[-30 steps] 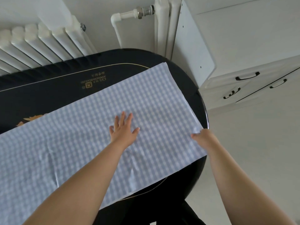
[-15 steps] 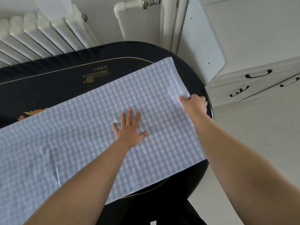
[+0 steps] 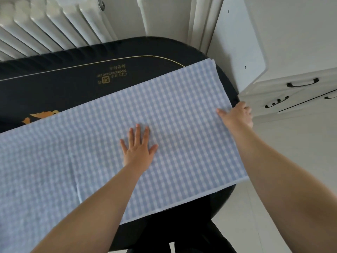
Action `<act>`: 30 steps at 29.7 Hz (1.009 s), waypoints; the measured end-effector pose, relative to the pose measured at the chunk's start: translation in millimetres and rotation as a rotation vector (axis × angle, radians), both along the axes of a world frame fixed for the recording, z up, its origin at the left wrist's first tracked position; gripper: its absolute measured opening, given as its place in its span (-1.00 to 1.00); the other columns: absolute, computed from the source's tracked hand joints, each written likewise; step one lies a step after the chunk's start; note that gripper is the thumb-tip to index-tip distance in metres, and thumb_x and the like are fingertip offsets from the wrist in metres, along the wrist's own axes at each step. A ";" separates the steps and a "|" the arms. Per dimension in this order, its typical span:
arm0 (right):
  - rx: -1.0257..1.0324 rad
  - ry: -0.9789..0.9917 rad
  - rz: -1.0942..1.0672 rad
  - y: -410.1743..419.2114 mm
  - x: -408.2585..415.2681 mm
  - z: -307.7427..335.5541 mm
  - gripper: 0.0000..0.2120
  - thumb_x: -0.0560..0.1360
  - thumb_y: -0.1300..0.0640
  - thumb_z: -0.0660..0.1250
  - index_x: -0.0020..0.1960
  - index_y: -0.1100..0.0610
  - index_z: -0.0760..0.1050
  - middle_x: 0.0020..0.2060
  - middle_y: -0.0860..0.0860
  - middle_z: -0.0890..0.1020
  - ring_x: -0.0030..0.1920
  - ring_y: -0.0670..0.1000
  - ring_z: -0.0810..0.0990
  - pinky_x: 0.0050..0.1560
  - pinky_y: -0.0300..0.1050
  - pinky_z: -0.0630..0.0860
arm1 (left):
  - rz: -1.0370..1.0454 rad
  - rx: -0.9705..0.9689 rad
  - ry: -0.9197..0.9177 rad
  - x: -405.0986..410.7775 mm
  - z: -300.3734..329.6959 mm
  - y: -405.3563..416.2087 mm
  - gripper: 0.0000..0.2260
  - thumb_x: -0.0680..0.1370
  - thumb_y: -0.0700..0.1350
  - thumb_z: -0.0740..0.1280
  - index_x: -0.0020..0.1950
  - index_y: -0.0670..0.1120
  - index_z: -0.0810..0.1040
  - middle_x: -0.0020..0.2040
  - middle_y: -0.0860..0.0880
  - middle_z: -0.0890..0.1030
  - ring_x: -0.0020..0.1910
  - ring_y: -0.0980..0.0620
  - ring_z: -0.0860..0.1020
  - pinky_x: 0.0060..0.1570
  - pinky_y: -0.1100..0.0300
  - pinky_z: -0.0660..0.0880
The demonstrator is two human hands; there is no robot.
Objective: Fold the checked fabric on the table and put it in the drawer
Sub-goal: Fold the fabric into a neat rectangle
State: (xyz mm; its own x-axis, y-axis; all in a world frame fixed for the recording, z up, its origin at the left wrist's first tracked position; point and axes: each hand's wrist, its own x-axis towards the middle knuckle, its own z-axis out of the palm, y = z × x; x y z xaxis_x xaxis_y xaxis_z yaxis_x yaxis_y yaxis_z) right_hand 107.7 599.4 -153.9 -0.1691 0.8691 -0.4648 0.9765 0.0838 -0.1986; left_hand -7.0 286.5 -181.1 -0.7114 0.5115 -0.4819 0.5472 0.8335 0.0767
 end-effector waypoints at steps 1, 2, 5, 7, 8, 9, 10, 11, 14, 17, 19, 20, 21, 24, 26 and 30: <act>-0.002 -0.014 0.002 -3.1 6.4 -1.1 -0.16 0.38 -0.30 0.36 0.39 0.23 0.15 0.33 0.22 0.35 0.32 0.25 0.36 0.23 0.17 0.37 | -0.024 0.004 0.003 4.3 0.3 -0.8 -0.35 0.56 0.29 -0.10 0.52 0.10 -0.33 0.53 0.02 -0.38 0.50 -0.04 -0.36 0.42 -0.21 -0.28; 0.009 -0.011 0.011 -6.9 13.1 -1.8 -0.18 0.39 -0.28 0.37 0.39 0.22 0.17 0.32 0.22 0.37 0.32 0.24 0.36 0.24 0.16 0.35 | -0.074 0.008 0.004 10.9 0.6 -1.6 -0.34 0.56 0.29 -0.09 0.52 0.08 -0.31 0.53 0.02 -0.38 0.50 -0.05 -0.36 0.42 -0.21 -0.27; 0.124 0.098 0.082 -25.6 40.1 -4.0 -0.38 0.47 -0.12 0.36 0.39 0.14 0.23 0.34 0.19 0.35 0.32 0.22 0.33 0.26 0.10 0.30 | -0.321 0.022 -0.029 38.8 2.2 -5.8 -0.31 0.53 0.33 -0.09 0.51 0.09 -0.33 0.48 0.06 -0.45 0.45 -0.04 -0.43 0.40 -0.20 -0.33; 0.173 0.151 0.101 -42.1 62.5 -6.6 -0.51 0.53 -0.03 0.28 0.39 0.05 0.24 0.36 0.16 0.32 0.30 0.20 0.32 0.26 0.10 0.28 | -0.468 0.041 -0.053 55.7 2.8 -8.7 -0.31 0.49 0.37 -0.15 0.50 0.09 -0.31 0.50 0.06 -0.38 0.46 -0.06 -0.41 0.40 -0.19 -0.36; 0.163 0.153 0.074 -50.1 73.7 -8.5 -0.56 0.55 -0.02 0.25 0.39 0.01 0.25 0.38 0.14 0.31 0.31 0.19 0.31 0.27 0.10 0.27 | -0.524 0.052 -0.062 62.5 3.2 -9.5 -0.31 0.49 0.37 -0.15 0.51 0.09 -0.29 0.52 0.05 -0.33 0.48 -0.08 -0.37 0.39 -0.18 -0.38; 0.134 0.150 0.007 -58.3 86.6 -10.2 -0.57 0.56 -0.05 0.22 0.39 -0.01 0.25 0.39 0.13 0.30 0.32 0.18 0.31 0.29 0.10 0.26 | -0.578 0.053 -0.070 68.8 4.2 -10.7 -0.32 0.49 0.37 -0.15 0.51 0.11 -0.29 0.52 0.05 -0.32 0.49 -0.10 -0.35 0.39 -0.17 -0.39; 0.096 0.148 -0.094 -64.8 97.1 -12.2 -0.54 0.55 -0.10 0.20 0.40 -0.01 0.25 0.40 0.12 0.30 0.34 0.18 0.30 0.31 0.10 0.23 | -0.617 0.042 -0.080 72.6 4.6 -12.0 -0.32 0.50 0.37 -0.15 0.50 0.12 -0.32 0.52 0.05 -0.33 0.49 -0.11 -0.35 0.38 -0.17 -0.41; 0.060 0.140 -0.214 -69.6 105.9 -13.9 -0.47 0.52 -0.16 0.22 0.41 0.02 0.24 0.41 0.11 0.30 0.36 0.18 0.29 0.33 0.10 0.20 | -0.636 0.029 -0.088 74.5 4.3 -13.4 -0.33 0.50 0.37 -0.16 0.49 0.14 -0.35 0.51 0.05 -0.36 0.49 -0.11 -0.37 0.38 -0.17 -0.42; -0.030 0.128 -0.542 -82.5 137.4 -15.5 -0.29 0.42 -0.28 0.30 0.39 0.14 0.28 0.36 0.16 0.36 0.35 0.21 0.33 0.32 0.13 0.24 | -0.659 -0.005 -0.092 80.6 6.7 -15.1 -0.34 0.52 0.37 -0.14 0.46 0.19 -0.42 0.49 0.05 -0.43 0.45 -0.10 -0.46 0.35 -0.16 -0.47; -0.128 0.442 -0.816 -91.9 152.3 -15.9 -0.38 0.42 -0.12 0.42 0.31 0.21 0.33 0.23 0.16 0.49 0.18 0.16 0.51 0.14 0.03 0.46 | -0.679 -0.023 -0.113 83.2 12.4 -10.0 -0.36 0.54 0.35 -0.04 0.47 0.26 -0.36 0.45 0.08 -0.49 0.41 -0.13 -0.52 0.32 -0.25 -0.44; -0.200 0.701 -1.041 -97.3 153.9 -8.4 -0.50 0.40 -0.03 0.46 0.22 0.15 0.36 0.11 0.09 0.55 0.03 0.09 0.60 0.04 0.02 0.57 | -0.675 -0.033 -0.131 85.4 17.3 -5.0 -0.37 0.55 0.33 0.02 0.48 0.30 -0.29 0.45 0.10 -0.49 0.43 -0.16 -0.48 0.33 -0.32 -0.37; -0.236 0.829 -1.170 -98.8 153.8 -4.2 -0.57 0.40 0.02 0.47 0.14 0.14 0.39 0.05 0.06 0.58 -0.05 0.06 0.65 -0.06 0.00 0.61 | -0.668 -0.041 -0.136 87.5 19.9 -2.8 -0.37 0.55 0.32 0.06 0.49 0.30 -0.25 0.47 0.10 -0.46 0.45 -0.17 -0.45 0.34 -0.33 -0.34; -0.297 0.961 -1.279 -100.4 153.3 0.0 -0.65 0.40 0.05 0.48 0.07 0.14 0.43 0.00 0.06 0.62 -0.13 0.05 0.69 -0.18 -0.02 0.63 | -0.656 -0.055 -0.143 89.6 22.9 -1.2 -0.36 0.55 0.30 0.09 0.50 0.29 -0.22 0.49 0.09 -0.43 0.46 -0.17 -0.42 0.35 -0.34 -0.30; -0.526 1.154 -1.303 -107.6 150.2 12.8 -0.78 0.43 0.05 0.45 0.01 0.11 0.53 -0.04 0.08 0.69 -0.16 0.09 0.71 -0.18 0.06 0.64 | -0.564 -0.075 -0.227 94.9 32.9 5.0 -0.36 0.54 0.27 0.18 0.51 0.28 -0.10 0.54 0.09 -0.35 0.50 -0.14 -0.36 0.40 -0.32 -0.22; -0.489 1.141 -1.287 -112.3 146.4 23.2 -0.81 0.43 0.08 0.46 -0.02 0.09 0.52 -0.09 0.06 0.69 -0.22 0.06 0.72 -0.26 -0.01 0.64 | -0.391 0.018 -0.371 95.9 42.5 13.6 -0.45 0.53 0.25 0.22 0.48 0.28 0.13 0.57 0.12 -0.20 0.53 -0.07 -0.27 0.43 -0.25 -0.20; -0.304 1.206 -1.177 -126.4 132.7 57.6 -0.88 0.44 0.09 0.45 -0.07 0.03 0.54 -0.17 -0.01 0.70 -0.28 -0.03 0.71 -0.40 -0.17 0.60 | 0.198 0.352 -0.862 82.3 71.2 20.2 -0.63 0.59 0.16 0.19 0.37 0.11 0.42 0.50 0.08 0.26 0.41 0.12 0.24 0.36 0.12 0.14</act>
